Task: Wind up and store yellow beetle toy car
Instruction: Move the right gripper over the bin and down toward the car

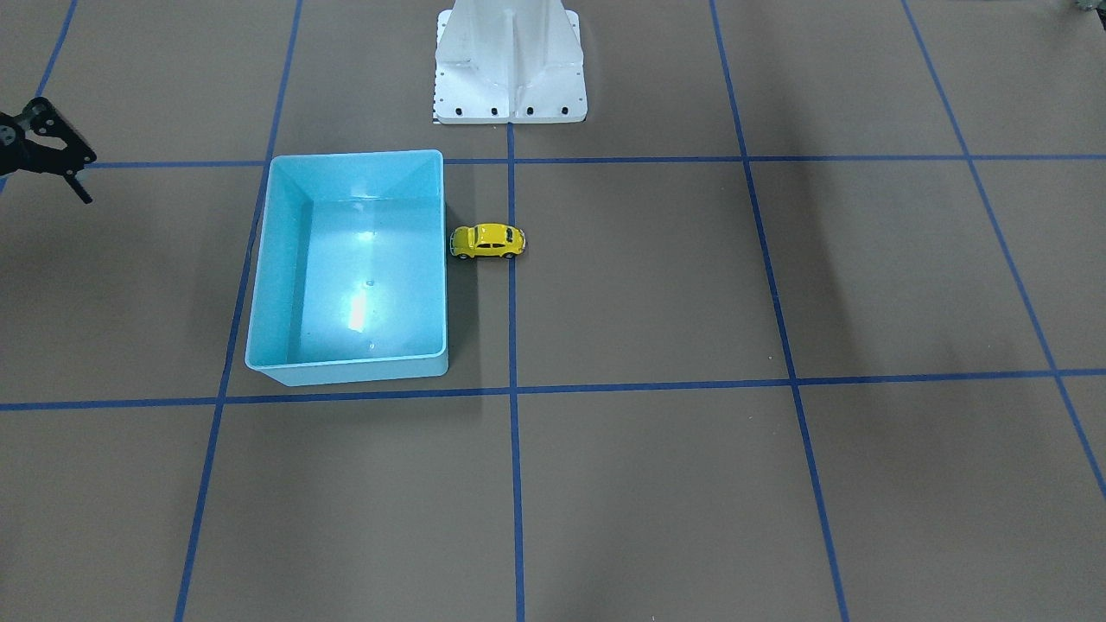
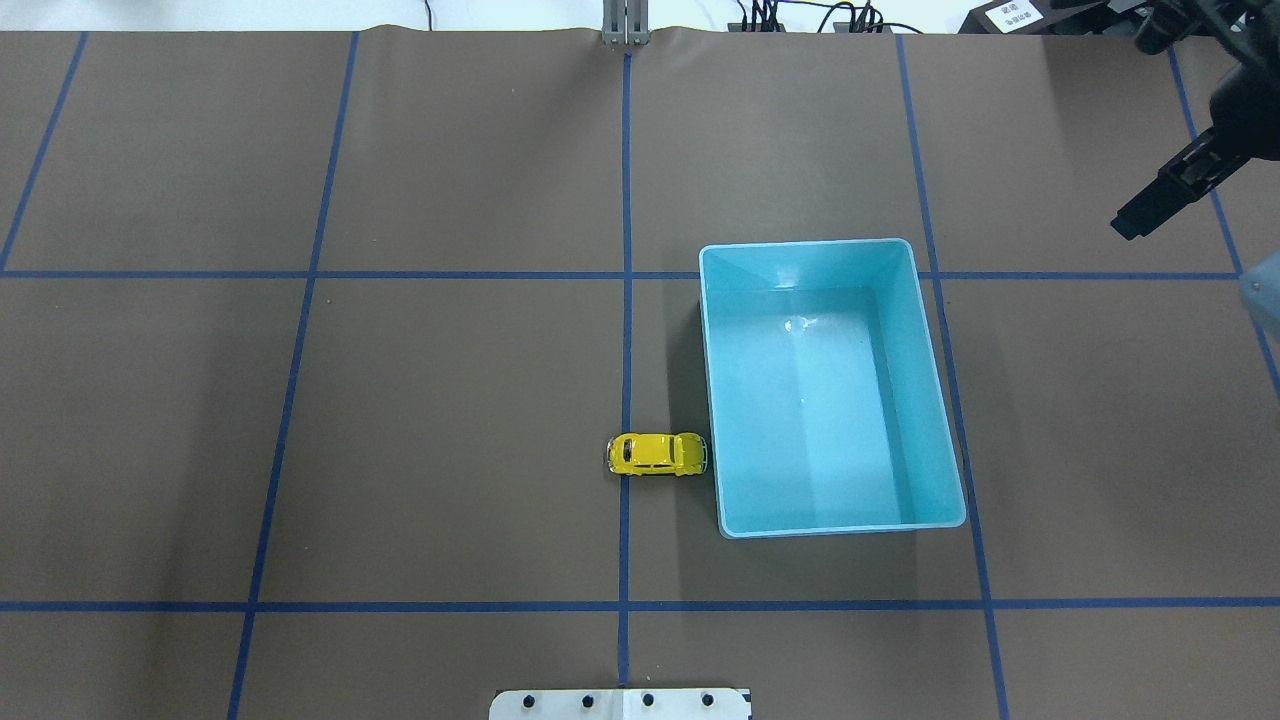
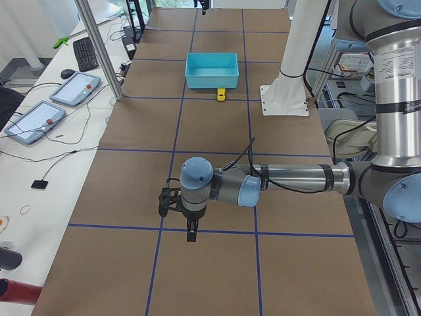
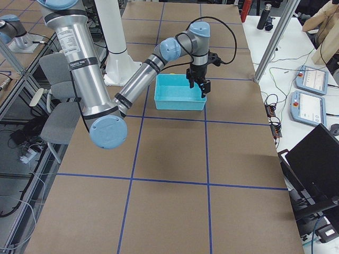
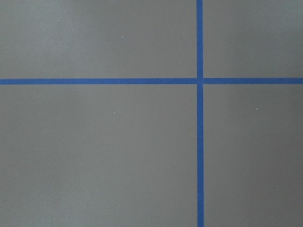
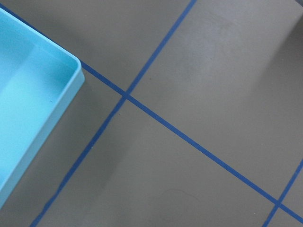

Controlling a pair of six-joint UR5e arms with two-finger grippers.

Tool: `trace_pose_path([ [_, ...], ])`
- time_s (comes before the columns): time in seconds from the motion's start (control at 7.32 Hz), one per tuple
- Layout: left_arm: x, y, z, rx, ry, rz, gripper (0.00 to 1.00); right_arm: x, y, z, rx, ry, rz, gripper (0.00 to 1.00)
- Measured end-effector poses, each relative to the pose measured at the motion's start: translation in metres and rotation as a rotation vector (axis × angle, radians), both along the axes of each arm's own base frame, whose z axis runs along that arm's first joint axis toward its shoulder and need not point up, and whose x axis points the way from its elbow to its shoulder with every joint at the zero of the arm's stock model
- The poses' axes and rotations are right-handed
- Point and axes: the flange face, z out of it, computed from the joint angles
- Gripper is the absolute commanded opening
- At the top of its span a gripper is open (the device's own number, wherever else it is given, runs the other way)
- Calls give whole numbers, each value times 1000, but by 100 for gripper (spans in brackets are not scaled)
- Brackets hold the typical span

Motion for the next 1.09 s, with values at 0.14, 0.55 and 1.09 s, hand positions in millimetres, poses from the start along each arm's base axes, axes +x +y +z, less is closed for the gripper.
trace_pose_path([
  [0.14, 0, -1, -6, -19, 4, 0, 100, -25, 2, -14, 12, -6, -40, 100],
  [0.55, 2, -6, -19, -20, 35, 33, 100, -106, 26, -57, 91, -24, -181, 100],
  [1.09, 5, -7, -6, -14, 64, 75, 100, -204, 74, -130, 226, -67, -347, 100],
])
